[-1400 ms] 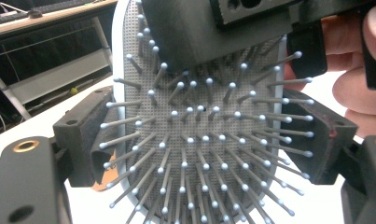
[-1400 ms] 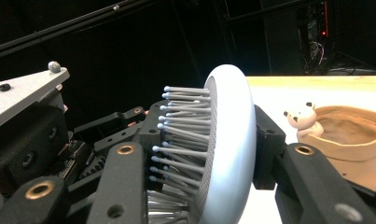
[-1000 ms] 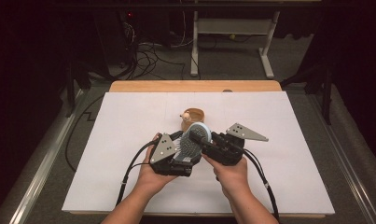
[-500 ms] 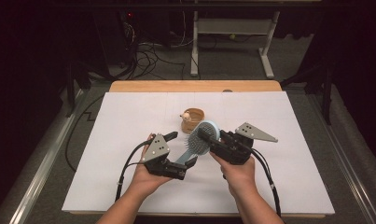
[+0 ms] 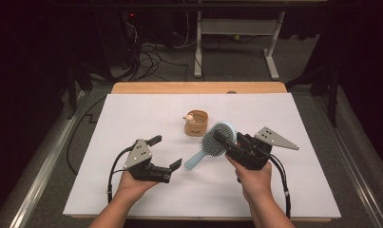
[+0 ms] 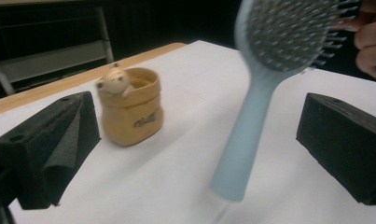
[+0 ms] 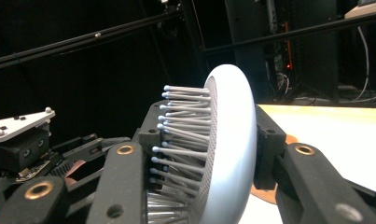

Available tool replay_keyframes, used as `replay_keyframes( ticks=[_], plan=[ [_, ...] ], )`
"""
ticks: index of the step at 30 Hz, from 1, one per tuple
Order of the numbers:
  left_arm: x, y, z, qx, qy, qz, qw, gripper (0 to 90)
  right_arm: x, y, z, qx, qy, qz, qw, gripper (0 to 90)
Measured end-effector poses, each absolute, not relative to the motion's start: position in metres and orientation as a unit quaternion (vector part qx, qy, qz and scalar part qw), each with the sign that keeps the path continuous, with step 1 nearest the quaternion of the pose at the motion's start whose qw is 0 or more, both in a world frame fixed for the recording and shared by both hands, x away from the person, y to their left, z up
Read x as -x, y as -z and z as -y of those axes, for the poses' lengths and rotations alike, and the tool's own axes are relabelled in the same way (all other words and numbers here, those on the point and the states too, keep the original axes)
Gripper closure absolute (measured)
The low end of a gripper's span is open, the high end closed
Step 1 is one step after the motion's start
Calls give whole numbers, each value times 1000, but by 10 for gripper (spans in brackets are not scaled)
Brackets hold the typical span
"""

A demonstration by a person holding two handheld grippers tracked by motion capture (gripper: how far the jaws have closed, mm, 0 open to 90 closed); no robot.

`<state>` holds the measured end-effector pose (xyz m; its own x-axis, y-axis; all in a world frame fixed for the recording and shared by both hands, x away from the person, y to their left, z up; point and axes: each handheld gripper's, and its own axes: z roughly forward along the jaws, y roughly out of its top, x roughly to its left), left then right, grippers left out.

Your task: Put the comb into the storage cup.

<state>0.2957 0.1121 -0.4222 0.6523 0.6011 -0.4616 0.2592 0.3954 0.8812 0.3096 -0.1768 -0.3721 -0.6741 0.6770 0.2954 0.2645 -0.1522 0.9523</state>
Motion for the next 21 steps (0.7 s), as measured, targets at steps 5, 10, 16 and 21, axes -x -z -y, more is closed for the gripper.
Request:
replay_keyframes(
  ticks=[5,10,16,21],
  plan=[
    [-297,430,-126,-539,-123,-413,723,5,-307,375,185,-372,-666,-625,167,585],
    [-297,440,-133,-539,-143,-414,719,5,-306,378,189,-369,-661,-629,179,585],
    [-300,444,-141,-532,-151,-417,722,5,-304,378,198,-366,-663,-625,188,584],
    [-300,444,-143,-526,-151,-417,726,5,-304,376,209,-370,-667,-617,194,584]
  ],
)
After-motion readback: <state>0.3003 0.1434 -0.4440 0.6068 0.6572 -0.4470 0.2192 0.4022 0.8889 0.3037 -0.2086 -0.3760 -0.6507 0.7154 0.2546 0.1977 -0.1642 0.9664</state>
